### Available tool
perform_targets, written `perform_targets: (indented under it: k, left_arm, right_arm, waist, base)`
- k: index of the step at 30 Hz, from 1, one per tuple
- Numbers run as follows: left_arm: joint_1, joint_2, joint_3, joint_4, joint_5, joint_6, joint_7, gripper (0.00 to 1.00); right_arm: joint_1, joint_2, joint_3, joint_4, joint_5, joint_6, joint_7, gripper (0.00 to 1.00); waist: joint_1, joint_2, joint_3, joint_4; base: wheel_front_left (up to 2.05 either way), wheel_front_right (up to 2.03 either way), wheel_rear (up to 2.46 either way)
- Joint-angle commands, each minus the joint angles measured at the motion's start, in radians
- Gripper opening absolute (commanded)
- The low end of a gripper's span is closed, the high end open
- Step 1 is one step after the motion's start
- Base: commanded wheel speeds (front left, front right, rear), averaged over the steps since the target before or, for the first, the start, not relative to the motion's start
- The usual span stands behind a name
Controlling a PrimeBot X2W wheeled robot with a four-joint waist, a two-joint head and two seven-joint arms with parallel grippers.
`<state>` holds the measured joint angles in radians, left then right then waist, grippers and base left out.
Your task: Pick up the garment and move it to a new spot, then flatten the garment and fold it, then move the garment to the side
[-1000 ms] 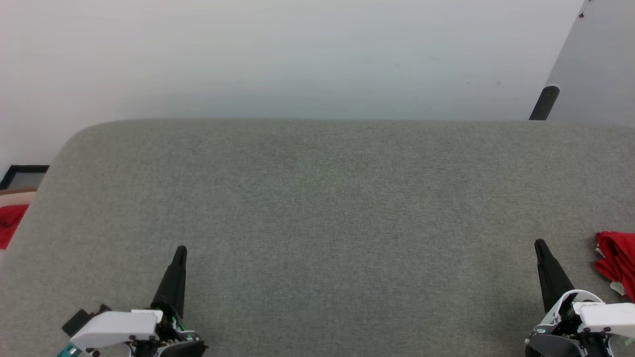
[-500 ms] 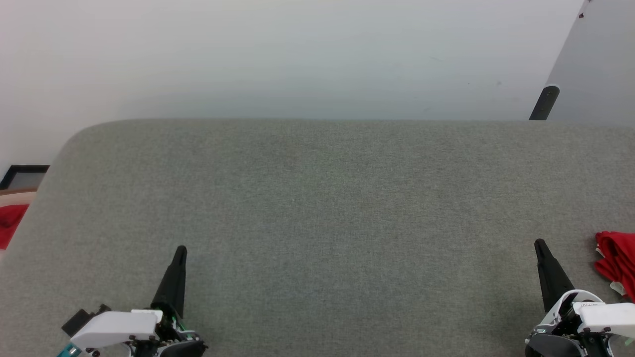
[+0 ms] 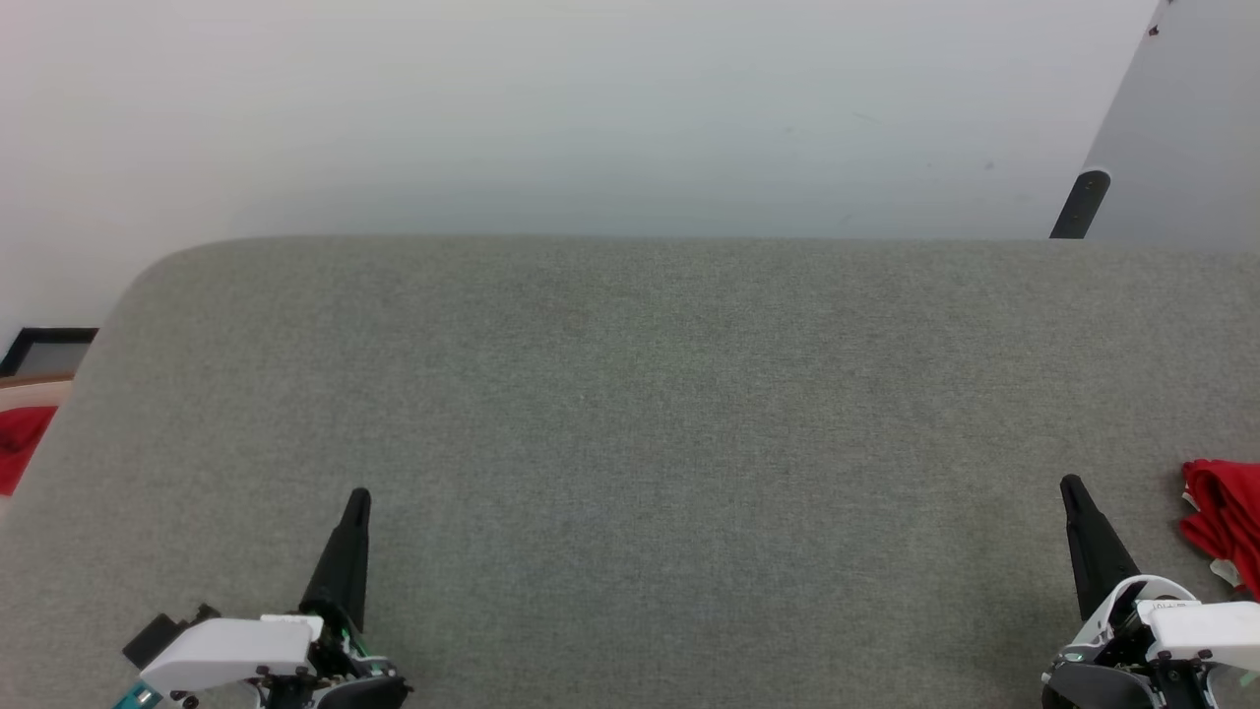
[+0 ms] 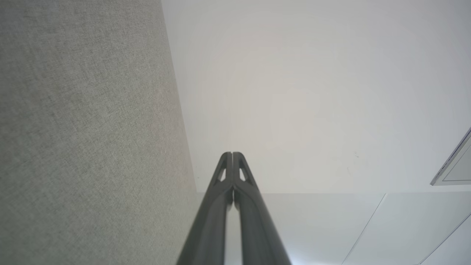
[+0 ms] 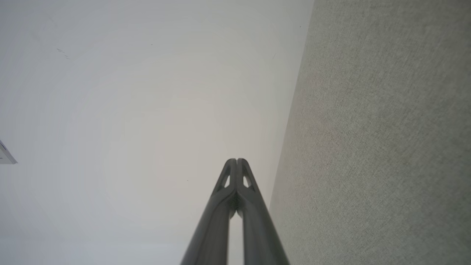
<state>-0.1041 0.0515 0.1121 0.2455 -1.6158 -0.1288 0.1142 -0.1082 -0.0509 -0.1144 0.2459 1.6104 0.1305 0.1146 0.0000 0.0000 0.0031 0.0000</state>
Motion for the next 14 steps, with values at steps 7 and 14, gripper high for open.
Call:
perform_targets:
  k: [7, 14]
  left_arm:
    - [-0.011, -0.002, 0.003, 0.001, 0.005, -0.004, 0.002, 0.00]
    - [-0.011, -0.002, 0.004, 0.001, 0.005, -0.004, 0.003, 0.00]
  right_arm:
    - [-0.002, 0.003, 0.000, 0.000, 0.005, 0.000, 0.000, 0.00]
    - [-0.002, 0.003, 0.000, 0.000, 0.005, 0.000, 0.000, 0.00]
  waist:
    - [0.0000, 0.0000, 0.000, 0.000]
    - [0.0000, 0.0000, 0.000, 0.000]
  base:
    - [0.00, 0.00, 0.00]
    - [0.00, 0.00, 0.00]
